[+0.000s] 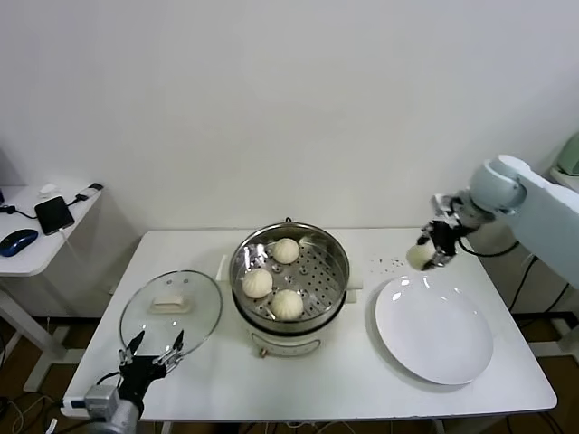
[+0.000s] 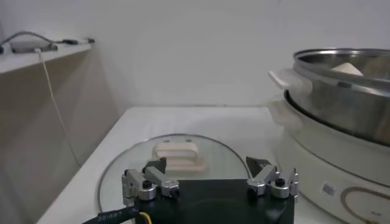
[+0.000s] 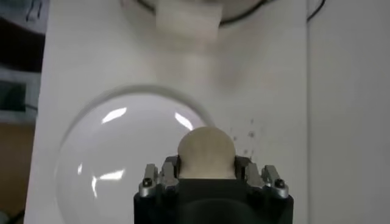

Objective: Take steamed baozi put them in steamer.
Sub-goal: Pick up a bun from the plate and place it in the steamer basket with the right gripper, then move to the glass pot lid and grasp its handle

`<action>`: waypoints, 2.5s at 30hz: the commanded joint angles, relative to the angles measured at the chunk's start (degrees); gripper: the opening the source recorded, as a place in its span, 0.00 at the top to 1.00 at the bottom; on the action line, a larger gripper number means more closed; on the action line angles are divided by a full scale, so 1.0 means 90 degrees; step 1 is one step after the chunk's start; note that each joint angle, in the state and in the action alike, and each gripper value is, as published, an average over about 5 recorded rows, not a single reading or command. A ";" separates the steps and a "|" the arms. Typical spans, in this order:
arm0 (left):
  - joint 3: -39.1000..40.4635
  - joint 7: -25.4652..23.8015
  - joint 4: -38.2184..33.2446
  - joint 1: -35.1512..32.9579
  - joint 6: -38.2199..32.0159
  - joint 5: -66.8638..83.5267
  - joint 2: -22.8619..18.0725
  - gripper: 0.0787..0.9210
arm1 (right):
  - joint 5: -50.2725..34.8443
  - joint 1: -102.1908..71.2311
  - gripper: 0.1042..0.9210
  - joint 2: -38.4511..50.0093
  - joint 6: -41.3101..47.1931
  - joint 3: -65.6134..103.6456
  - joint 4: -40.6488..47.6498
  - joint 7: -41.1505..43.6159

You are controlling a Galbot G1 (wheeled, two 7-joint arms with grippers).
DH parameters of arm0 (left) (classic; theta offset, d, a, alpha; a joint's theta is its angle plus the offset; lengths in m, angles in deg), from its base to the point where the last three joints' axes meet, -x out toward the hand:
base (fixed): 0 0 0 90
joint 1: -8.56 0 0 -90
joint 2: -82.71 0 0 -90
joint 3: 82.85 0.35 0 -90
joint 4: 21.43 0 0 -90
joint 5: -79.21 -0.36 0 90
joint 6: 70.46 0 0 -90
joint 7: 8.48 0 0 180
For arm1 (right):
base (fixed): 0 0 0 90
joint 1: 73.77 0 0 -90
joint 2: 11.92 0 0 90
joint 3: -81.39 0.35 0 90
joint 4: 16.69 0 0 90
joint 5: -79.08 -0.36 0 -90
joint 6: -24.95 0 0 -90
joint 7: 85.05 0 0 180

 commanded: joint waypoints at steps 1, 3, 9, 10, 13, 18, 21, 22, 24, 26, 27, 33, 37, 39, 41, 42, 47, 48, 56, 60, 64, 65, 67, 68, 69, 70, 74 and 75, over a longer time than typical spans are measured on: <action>0.0021 0.0026 -0.0116 0.0040 -0.0032 -0.0153 0.0012 0.12 | -0.2922 0.2739 0.42 -0.1499 0.1636 -0.2671 -0.0235 -0.0498; 0.0054 0.0032 -0.0130 0.0032 -0.0044 -0.0150 0.0021 0.12 | -0.3008 0.2677 0.42 -0.1879 0.1722 -0.2690 -0.0011 -0.0547; 0.0093 0.0039 -0.0128 0.0085 -0.0048 -0.0037 0.0020 0.12 | -0.3007 0.2300 0.42 -0.2804 0.1758 -0.2837 0.0550 -0.0626; 0.0079 0.0038 -0.0116 0.0099 -0.0042 -0.0006 0.0023 0.12 | -0.2980 0.2198 0.42 -0.2934 0.1760 -0.2839 0.0639 -0.0644; 0.0034 0.0036 -0.0087 0.0115 -0.0038 0.0066 0.0063 0.12 | -0.2852 0.1911 0.42 -0.3229 0.1759 -0.2846 0.0853 -0.0673; -0.0039 0.0031 -0.0057 0.0146 -0.0024 0.0163 0.0131 0.12 | -0.2654 0.1426 0.42 -0.3586 0.1764 -0.2720 0.1168 -0.0790; -0.0048 0.0027 -0.0036 0.0183 -0.0007 0.0184 0.0141 0.12 | -0.2485 0.1187 0.42 -0.3727 0.1771 -0.2628 0.1335 -0.0838; -0.0047 0.0026 -0.0038 0.0191 0.0000 0.0189 0.0137 0.12 | -0.2398 0.1126 0.42 -0.3746 0.1770 -0.2620 0.1372 -0.0851; -0.0037 0.0021 -0.0048 0.0197 0.0008 0.0199 0.0127 0.12 | -0.2223 0.1007 0.42 -0.3762 0.1765 -0.2611 0.1427 -0.0902; -0.0021 0.0019 -0.0048 0.0198 0.0011 0.0204 0.0117 0.12 | -0.2027 0.0867 0.42 -0.3762 0.1765 -0.2565 0.1480 -0.0992; -0.0012 0.0018 -0.0045 0.0198 0.0011 0.0203 0.0113 0.12 | -0.1949 0.0808 0.42 -0.3760 0.1767 -0.2535 0.1502 -0.1038; 0.0011 0.0006 -0.0024 0.0196 0.0019 0.0204 0.0105 0.12 | -0.1520 0.0561 0.41 -0.3765 0.1767 -0.2335 0.1694 -0.1147; 0.0020 0.0000 0.0018 0.0212 0.0034 0.0206 0.0097 0.12 | -0.1392 0.0508 0.41 -0.3751 0.1763 -0.2226 0.1779 -0.1088; 0.0025 -0.0003 0.0023 0.0213 0.0040 0.0206 0.0090 0.12 | -0.1359 0.0521 0.40 -0.3708 0.1762 -0.2225 0.1740 -0.1032; 0.0026 -0.0006 0.0019 0.0211 0.0048 0.0206 0.0081 0.12 | -0.1337 0.0542 0.37 -0.3634 0.1760 -0.2231 0.1667 -0.0977; 0.0025 -0.0007 0.0018 0.0211 0.0051 0.0207 0.0076 0.12 | -0.1334 0.0553 0.35 -0.3593 0.1761 -0.2231 0.1625 -0.0960; 0.0015 -0.0018 -0.0001 0.0213 0.0078 0.0210 0.0054 0.12 | -0.1368 0.0632 0.19 -0.3286 0.1781 -0.2146 0.1327 -0.0937; 0.0013 -0.0020 -0.0012 0.0211 0.0084 0.0210 0.0046 0.12 | -0.1374 0.0651 0.17 -0.3212 0.1786 -0.2108 0.1263 -0.0934; -0.0052 0.0052 -0.0151 0.0154 -0.0012 0.0339 -0.0041 0.12 | -0.1427 0.0715 0.12 -0.1915 0.1825 -0.0967 0.0199 -0.1005; -0.0071 0.0157 -0.0190 0.0160 -0.0367 0.0392 -0.0083 0.12 | -0.2077 0.0227 0.12 -0.1090 0.1661 0.0313 -0.0444 -0.1947; -0.0031 0.0198 -0.0265 0.0143 -0.0876 0.0376 -0.0163 0.12 | -0.3048 -0.1119 0.12 -0.0433 0.1116 0.2166 -0.1048 -0.3659; -0.0007 0.0217 -0.0303 0.0139 -0.0943 0.0394 -0.0192 0.12 | -0.3145 -0.1583 0.12 -0.0328 0.0944 0.2692 -0.1195 -0.3978; 0.0062 0.0282 -0.0361 0.0153 -0.1011 0.0449 -0.0255 0.12 | -0.3225 -0.2578 0.12 -0.0190 0.0511 0.3773 -0.1470 -0.4472; 0.0098 0.0320 -0.0387 0.0167 -0.1006 0.0468 -0.0292 0.12 | -0.3251 -0.3113 0.12 -0.0155 0.0276 0.4326 -0.1596 -0.4670; 0.0136 0.0365 -0.0412 0.0186 -0.0953 0.0486 -0.0329 0.12 | -0.3287 -0.3627 0.12 -0.0152 0.0062 0.4846 -0.1696 -0.4873; 0.0172 0.0415 -0.0440 0.0205 -0.0878 0.0499 -0.0365 0.12 | -0.3320 -0.4125 0.12 -0.0186 -0.0157 0.5376 -0.1783 -0.5062; 0.0270 0.0510 -0.0448 0.0273 -0.0756 0.0260 -0.0475 0.12 | -0.3270 -0.6061 0.12 -0.0701 -0.0756 0.7256 -0.1953 -0.5469; 0.0283 0.0494 -0.0414 0.0305 -0.0812 0.0124 -0.0527 0.12 | -0.3220 -0.6507 0.12 -0.0928 -0.0876 0.7674 -0.1976 -0.5519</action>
